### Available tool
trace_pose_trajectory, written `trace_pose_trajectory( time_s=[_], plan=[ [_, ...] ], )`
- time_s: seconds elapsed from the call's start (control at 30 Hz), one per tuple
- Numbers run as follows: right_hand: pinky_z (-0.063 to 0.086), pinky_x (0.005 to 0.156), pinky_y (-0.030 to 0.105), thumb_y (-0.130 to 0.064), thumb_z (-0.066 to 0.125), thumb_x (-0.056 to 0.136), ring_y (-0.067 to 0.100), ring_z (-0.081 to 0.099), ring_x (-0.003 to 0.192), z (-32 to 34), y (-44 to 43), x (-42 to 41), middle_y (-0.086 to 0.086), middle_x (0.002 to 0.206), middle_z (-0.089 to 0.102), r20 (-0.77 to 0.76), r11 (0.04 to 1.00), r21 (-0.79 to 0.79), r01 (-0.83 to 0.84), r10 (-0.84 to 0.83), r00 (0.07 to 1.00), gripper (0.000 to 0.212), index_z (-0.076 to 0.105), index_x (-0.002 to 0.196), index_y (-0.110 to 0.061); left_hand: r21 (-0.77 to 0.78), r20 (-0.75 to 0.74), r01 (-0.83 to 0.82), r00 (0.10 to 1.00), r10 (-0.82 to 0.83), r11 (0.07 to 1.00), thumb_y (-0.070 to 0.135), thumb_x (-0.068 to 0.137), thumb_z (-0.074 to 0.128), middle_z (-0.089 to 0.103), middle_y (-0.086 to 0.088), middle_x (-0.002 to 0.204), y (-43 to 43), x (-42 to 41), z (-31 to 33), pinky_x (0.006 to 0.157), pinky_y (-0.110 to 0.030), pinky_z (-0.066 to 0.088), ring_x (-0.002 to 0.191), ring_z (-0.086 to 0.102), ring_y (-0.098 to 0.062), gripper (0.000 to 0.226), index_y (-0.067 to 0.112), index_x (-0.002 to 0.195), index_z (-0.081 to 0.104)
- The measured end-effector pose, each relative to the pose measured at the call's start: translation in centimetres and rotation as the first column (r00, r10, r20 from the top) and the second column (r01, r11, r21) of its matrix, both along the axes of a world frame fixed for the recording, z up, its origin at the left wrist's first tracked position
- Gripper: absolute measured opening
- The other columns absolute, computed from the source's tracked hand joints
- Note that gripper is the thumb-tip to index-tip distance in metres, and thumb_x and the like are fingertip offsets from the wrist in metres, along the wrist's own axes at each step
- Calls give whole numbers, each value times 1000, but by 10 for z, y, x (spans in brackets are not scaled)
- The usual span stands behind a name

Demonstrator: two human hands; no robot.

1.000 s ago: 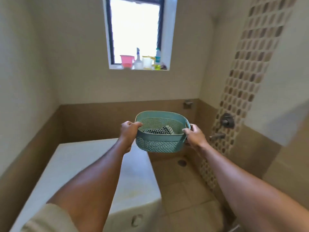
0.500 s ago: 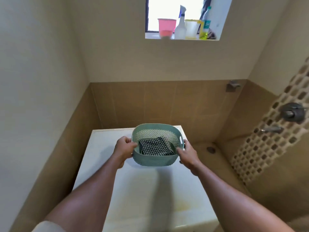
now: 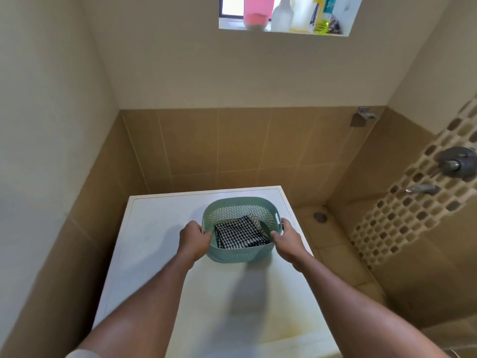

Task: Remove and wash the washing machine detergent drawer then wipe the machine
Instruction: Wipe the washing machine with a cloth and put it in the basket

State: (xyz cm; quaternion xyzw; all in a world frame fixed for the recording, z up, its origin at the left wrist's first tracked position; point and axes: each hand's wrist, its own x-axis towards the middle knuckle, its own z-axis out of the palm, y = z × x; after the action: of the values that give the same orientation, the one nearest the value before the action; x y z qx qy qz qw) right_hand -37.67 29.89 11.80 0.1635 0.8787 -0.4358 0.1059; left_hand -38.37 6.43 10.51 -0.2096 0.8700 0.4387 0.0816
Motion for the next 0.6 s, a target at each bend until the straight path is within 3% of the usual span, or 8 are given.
trace_pose_trajectory(
  time_s=[0.1, 0.3, 0.37, 0.47, 0.53, 0.6],
  plan=[
    [43, 89, 34, -16, 46, 100, 33, 53, 118, -3, -1, 1, 15, 138, 52, 7, 1000, 31, 2, -2, 1000, 49, 32, 147, -16, -114, 15, 59, 998, -58, 992, 14, 95, 60, 60, -14, 101, 3, 1, -2, 53, -29, 42, 80, 54, -24, 12, 5, 101, 53],
    [43, 95, 37, -20, 50, 98, 33, 51, 124, -1, 1, 1, 13, 142, 49, -19, 991, 126, -32, 35, 999, 54, 30, 148, -15, -397, 37, 120, 993, -114, 910, 24, 93, 61, 59, -12, 121, 12, 9, 4, 79, -39, 54, 106, 61, -30, 37, 6, 125, 53],
    [43, 96, 38, -23, 55, 94, 29, 48, 124, -2, 0, 1, 7, 141, 47, -135, 939, 335, -73, 125, 983, 55, 34, 144, -16, -588, 34, 143, 988, -152, 796, 29, 93, 61, 55, -11, 127, 18, 12, 6, 87, -40, 53, 114, 57, -29, 44, 10, 130, 47],
    [47, 92, 35, -17, 59, 91, 25, 46, 122, -1, -8, -4, 2, 134, 49, -278, 809, 569, -150, 361, 890, 45, 47, 134, -16, -796, -75, 149, 938, -339, 586, 22, 91, 58, 57, -7, 119, 29, 8, 12, 87, -36, 46, 107, 53, -24, 31, 16, 121, 51],
    [51, 88, 35, -11, 58, 89, 23, 46, 124, 2, -17, -8, 1, 131, 51, -283, 760, 613, -217, 468, 837, 38, 54, 127, -17, -802, -73, 222, 885, -459, 554, 13, 92, 55, 61, -7, 116, 40, 1, 15, 88, -34, 46, 105, 54, -24, 25, 15, 117, 58],
    [49, 89, 36, -8, 56, 88, 23, 43, 126, 4, -27, -13, 0, 132, 50, -228, 730, 612, -306, 533, 815, 40, 57, 127, -19, -703, -29, 306, 890, -456, 642, 9, 92, 54, 68, -10, 114, 53, -7, 19, 87, -36, 52, 105, 62, -27, 24, 11, 113, 66]
  ],
)
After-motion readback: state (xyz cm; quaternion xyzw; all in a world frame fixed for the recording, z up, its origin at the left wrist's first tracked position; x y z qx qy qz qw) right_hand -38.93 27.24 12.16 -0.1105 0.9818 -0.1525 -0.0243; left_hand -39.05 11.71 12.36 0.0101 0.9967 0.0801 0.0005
